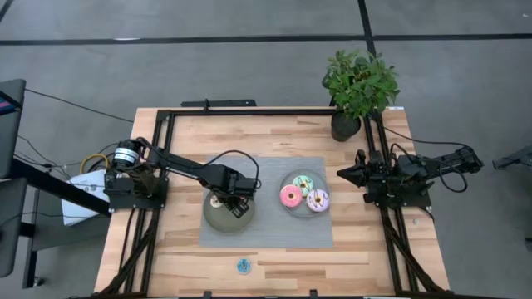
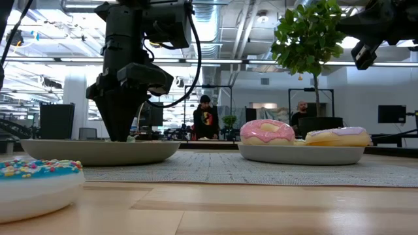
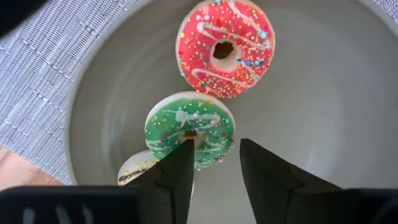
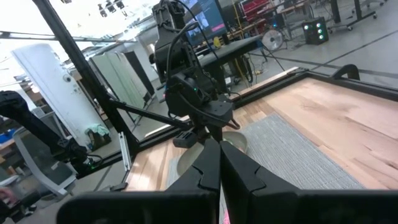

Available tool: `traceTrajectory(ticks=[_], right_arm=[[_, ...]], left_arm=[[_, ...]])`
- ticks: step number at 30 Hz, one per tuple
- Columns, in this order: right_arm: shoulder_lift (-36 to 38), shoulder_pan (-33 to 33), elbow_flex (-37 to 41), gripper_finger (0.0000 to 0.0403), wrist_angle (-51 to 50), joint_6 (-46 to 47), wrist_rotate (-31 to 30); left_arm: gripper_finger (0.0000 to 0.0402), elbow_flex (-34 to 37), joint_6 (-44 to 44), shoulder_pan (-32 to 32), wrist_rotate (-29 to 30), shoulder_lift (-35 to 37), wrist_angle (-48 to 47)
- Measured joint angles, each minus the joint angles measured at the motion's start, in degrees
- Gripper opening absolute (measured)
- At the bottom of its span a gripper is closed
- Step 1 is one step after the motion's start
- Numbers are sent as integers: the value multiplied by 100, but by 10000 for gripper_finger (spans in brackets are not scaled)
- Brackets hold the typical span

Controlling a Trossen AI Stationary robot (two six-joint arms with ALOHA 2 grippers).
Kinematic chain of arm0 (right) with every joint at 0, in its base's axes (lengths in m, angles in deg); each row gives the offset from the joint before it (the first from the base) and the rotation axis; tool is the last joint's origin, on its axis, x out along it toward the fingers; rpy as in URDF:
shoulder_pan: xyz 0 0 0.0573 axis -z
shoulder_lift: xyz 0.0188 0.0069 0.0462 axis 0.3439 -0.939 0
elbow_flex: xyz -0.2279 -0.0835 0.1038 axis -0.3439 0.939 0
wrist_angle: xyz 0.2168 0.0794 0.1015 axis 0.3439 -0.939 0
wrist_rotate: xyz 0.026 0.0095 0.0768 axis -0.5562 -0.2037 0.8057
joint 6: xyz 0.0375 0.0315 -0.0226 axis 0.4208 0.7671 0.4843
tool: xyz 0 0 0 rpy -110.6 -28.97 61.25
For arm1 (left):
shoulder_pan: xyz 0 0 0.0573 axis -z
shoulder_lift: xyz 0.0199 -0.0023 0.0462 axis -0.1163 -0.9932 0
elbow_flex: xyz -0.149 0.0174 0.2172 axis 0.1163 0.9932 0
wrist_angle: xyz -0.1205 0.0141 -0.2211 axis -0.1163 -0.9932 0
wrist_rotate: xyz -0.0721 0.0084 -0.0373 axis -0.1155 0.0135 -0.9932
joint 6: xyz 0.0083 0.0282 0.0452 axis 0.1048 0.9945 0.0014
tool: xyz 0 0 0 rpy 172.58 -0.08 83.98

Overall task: Pick & Place donuts
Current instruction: Adjust the small green donut on the brown plate, then put the small blue donut on the brown plate

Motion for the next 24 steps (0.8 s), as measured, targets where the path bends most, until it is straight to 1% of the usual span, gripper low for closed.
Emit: traceTrajectory(ticks=[5, 9, 12, 17, 21, 24], right_arm=[[0, -1, 0, 0, -1, 0, 0], [0, -2, 0, 0, -2, 0, 0], [0, -1, 0, 0, -1, 0, 0], [0, -2, 0, 0, -2, 0, 2], [1, -1, 0, 0, -14, 0, 2], [1, -2, 0, 0, -31, 0, 2]], left_arm=[[128, -1, 4, -7, -17, 1, -4], [128, -220, 7, -21, 41, 3, -281], [128, -577, 9, -37, 159, 5, -687], [128, -1325, 11, 50, 145, 7, -1360], [128, -1818, 11, 292, 143, 10, -1446], [128, -2024, -52, 501, 165, 10, -1431]])
